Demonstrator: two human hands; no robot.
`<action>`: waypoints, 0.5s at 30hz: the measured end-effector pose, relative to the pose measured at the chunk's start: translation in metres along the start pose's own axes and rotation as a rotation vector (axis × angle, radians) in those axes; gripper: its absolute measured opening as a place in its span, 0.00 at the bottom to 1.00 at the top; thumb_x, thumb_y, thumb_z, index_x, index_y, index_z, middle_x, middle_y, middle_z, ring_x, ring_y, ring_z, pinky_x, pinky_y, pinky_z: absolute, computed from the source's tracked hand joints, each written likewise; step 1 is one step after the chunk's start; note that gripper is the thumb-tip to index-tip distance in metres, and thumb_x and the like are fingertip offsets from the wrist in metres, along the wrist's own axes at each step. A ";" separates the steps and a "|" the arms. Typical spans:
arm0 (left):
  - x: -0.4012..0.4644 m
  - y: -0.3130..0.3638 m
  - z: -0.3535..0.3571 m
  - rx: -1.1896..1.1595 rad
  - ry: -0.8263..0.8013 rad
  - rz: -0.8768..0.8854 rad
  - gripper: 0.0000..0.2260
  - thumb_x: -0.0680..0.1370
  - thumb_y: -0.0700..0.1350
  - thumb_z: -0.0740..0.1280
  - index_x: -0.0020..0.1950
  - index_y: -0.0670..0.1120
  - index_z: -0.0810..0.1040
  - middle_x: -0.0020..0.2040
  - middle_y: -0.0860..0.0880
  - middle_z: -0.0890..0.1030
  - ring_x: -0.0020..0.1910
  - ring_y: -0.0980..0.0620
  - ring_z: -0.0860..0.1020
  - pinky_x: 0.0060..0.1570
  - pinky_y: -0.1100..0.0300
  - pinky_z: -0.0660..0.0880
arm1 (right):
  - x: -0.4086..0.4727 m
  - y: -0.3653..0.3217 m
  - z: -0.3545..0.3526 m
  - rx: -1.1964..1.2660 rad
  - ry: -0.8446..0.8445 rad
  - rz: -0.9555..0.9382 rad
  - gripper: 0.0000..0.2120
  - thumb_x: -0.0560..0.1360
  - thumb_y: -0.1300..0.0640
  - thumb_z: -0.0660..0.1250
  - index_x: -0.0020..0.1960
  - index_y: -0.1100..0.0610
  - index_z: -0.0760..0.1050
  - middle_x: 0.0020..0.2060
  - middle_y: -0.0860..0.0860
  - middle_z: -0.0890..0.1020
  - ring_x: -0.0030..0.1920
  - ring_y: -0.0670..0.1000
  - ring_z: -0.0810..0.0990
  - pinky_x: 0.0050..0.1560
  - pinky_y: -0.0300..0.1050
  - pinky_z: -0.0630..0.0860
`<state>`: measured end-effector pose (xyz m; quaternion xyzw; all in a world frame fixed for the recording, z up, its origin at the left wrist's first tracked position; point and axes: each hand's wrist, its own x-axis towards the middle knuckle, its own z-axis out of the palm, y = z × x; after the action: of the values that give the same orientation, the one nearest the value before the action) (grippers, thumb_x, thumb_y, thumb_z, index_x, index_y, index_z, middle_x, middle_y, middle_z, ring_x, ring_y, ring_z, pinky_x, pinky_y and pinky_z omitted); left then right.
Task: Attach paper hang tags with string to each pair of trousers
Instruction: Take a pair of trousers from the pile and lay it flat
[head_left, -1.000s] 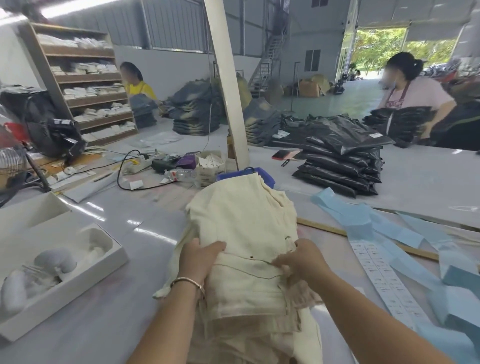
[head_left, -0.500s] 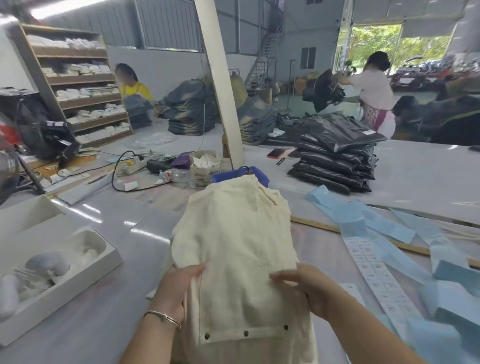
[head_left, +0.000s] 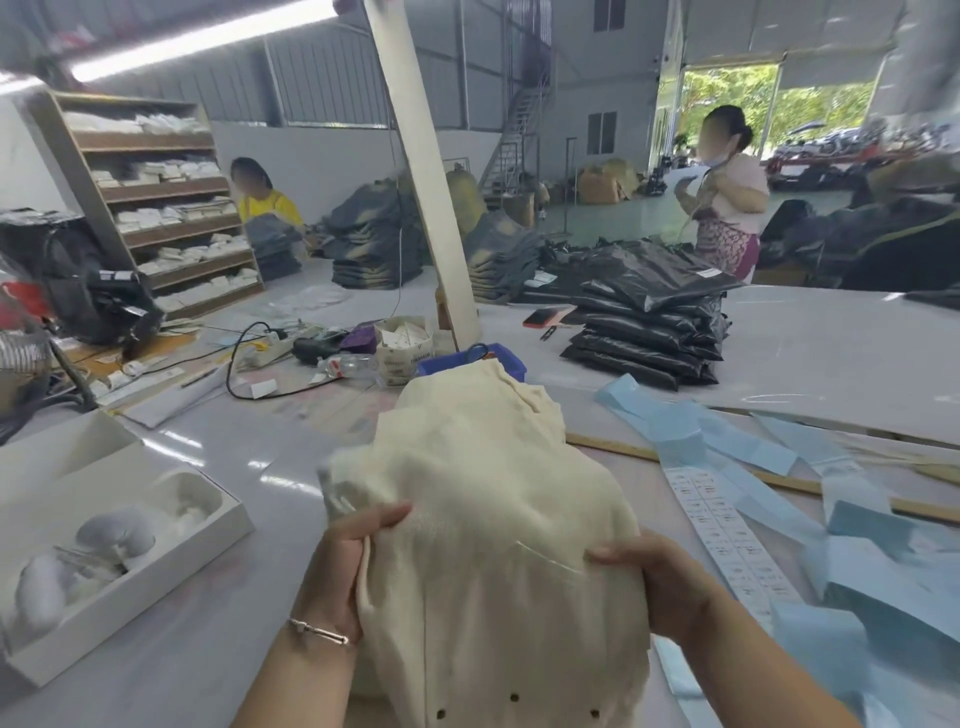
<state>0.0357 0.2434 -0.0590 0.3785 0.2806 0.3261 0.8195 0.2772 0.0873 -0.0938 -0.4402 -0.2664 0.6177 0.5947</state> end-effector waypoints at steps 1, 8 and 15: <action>-0.007 0.001 0.008 0.020 -0.054 -0.013 0.24 0.62 0.37 0.74 0.57 0.34 0.81 0.52 0.35 0.83 0.48 0.37 0.83 0.41 0.50 0.81 | -0.007 -0.003 -0.002 0.062 0.013 -0.057 0.32 0.58 0.54 0.80 0.60 0.61 0.80 0.55 0.63 0.82 0.53 0.62 0.82 0.49 0.53 0.80; -0.050 0.005 0.098 0.142 -0.255 -0.012 0.15 0.63 0.36 0.72 0.49 0.36 0.85 0.48 0.38 0.85 0.45 0.41 0.84 0.41 0.53 0.81 | -0.063 -0.021 0.002 0.082 0.207 -0.284 0.24 0.69 0.38 0.66 0.54 0.55 0.84 0.52 0.59 0.84 0.50 0.58 0.84 0.49 0.53 0.78; -0.107 -0.018 0.195 0.085 -0.337 0.118 0.09 0.67 0.38 0.67 0.41 0.39 0.86 0.43 0.41 0.85 0.42 0.44 0.85 0.40 0.53 0.81 | -0.192 -0.036 -0.040 0.099 -0.034 -0.408 0.42 0.49 0.34 0.82 0.55 0.58 0.83 0.50 0.62 0.84 0.48 0.61 0.84 0.46 0.57 0.82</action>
<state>0.1117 0.0694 0.0579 0.4779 0.1302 0.2932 0.8177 0.3117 -0.1012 -0.0382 -0.3370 -0.3293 0.5043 0.7236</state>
